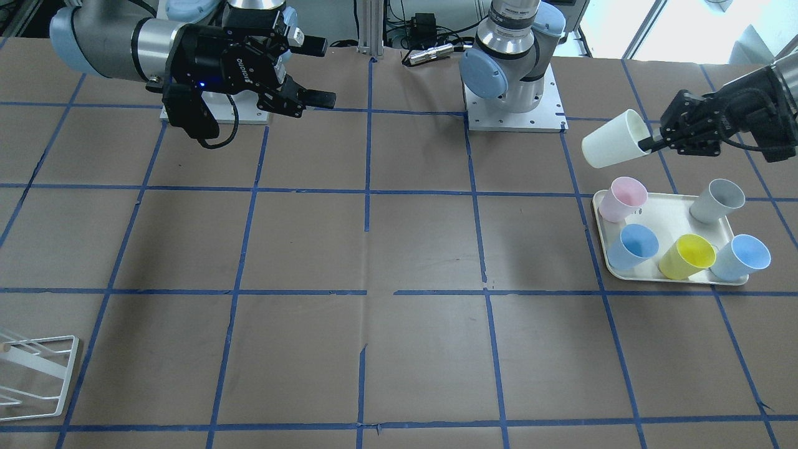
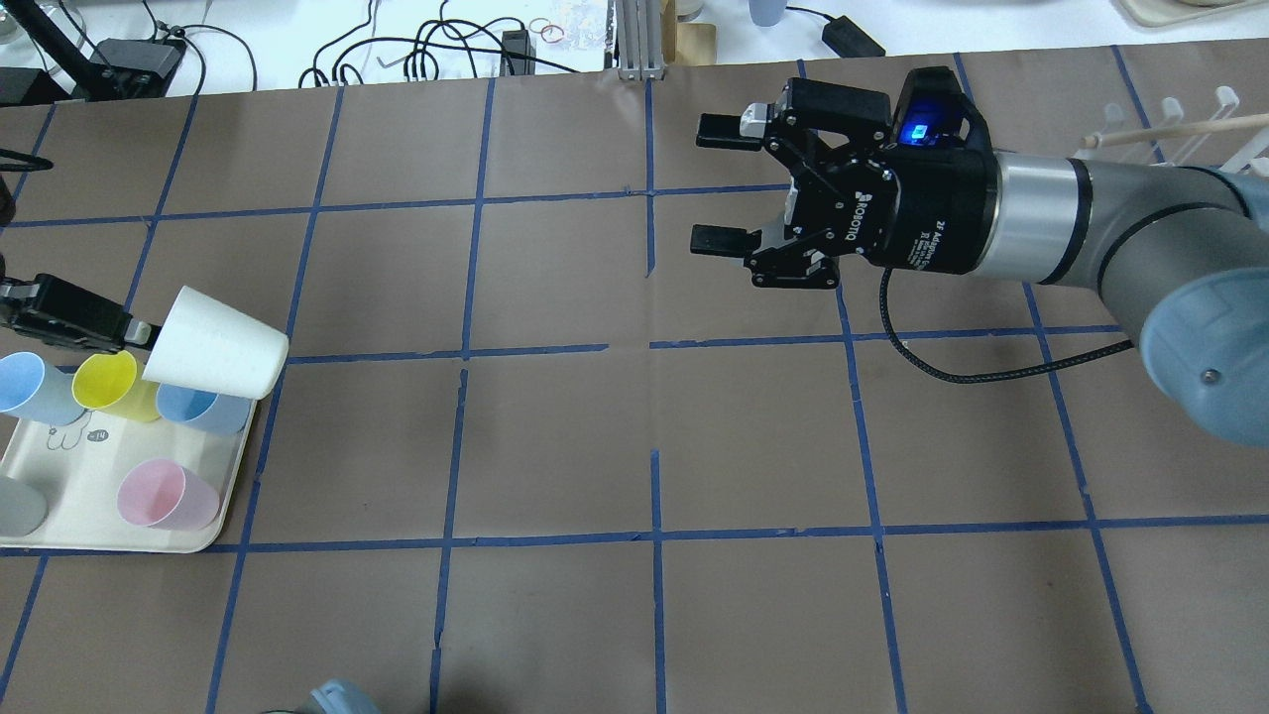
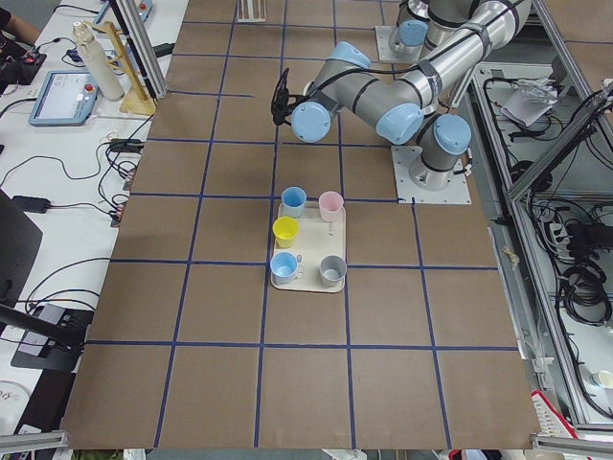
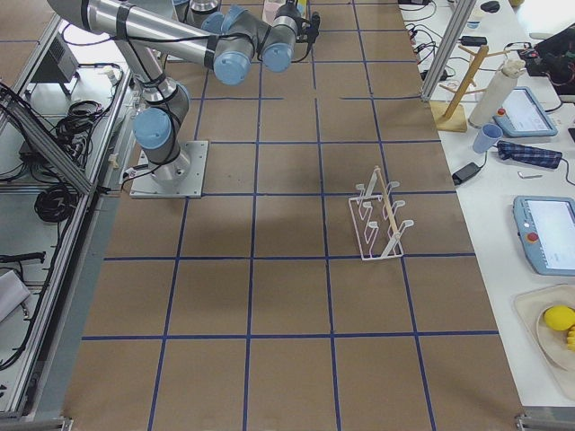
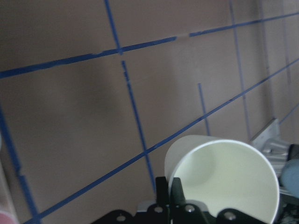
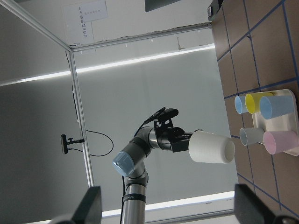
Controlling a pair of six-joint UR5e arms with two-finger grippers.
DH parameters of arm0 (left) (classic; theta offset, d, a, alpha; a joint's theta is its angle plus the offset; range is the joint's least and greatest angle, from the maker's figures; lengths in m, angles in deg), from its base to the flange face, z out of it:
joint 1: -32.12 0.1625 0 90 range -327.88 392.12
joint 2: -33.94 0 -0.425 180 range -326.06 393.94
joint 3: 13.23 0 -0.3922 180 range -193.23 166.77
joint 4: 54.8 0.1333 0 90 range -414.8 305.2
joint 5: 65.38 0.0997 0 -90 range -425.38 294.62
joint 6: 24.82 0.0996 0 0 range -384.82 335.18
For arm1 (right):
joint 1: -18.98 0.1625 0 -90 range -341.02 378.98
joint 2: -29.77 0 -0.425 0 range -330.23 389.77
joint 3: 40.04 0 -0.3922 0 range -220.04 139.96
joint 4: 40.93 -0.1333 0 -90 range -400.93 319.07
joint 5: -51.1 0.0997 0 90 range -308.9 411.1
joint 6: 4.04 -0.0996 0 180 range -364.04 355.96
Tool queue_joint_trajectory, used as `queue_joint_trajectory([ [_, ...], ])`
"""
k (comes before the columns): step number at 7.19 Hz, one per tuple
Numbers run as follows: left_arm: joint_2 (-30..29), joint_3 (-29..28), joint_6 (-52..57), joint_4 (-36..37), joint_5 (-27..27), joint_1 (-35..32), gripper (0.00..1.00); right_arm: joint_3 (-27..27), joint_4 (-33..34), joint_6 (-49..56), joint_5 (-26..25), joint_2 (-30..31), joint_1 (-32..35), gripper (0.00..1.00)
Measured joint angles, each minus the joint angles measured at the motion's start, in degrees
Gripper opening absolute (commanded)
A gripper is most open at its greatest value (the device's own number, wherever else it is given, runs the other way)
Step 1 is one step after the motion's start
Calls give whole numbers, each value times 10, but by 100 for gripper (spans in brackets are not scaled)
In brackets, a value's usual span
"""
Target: Transfer IKEA cup to right arm and place on rack
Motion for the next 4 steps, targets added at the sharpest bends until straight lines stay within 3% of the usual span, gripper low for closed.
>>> queue_joint_trajectory([
  [2, -2, 14, 0, -114, -135, -67, 0, -1, 0, 0, 0, -5, 0, 100],
  [4, -3, 34, 4, -163, -240, -154, 0, 0, -1, 1, 0, -7, 0, 100],
])
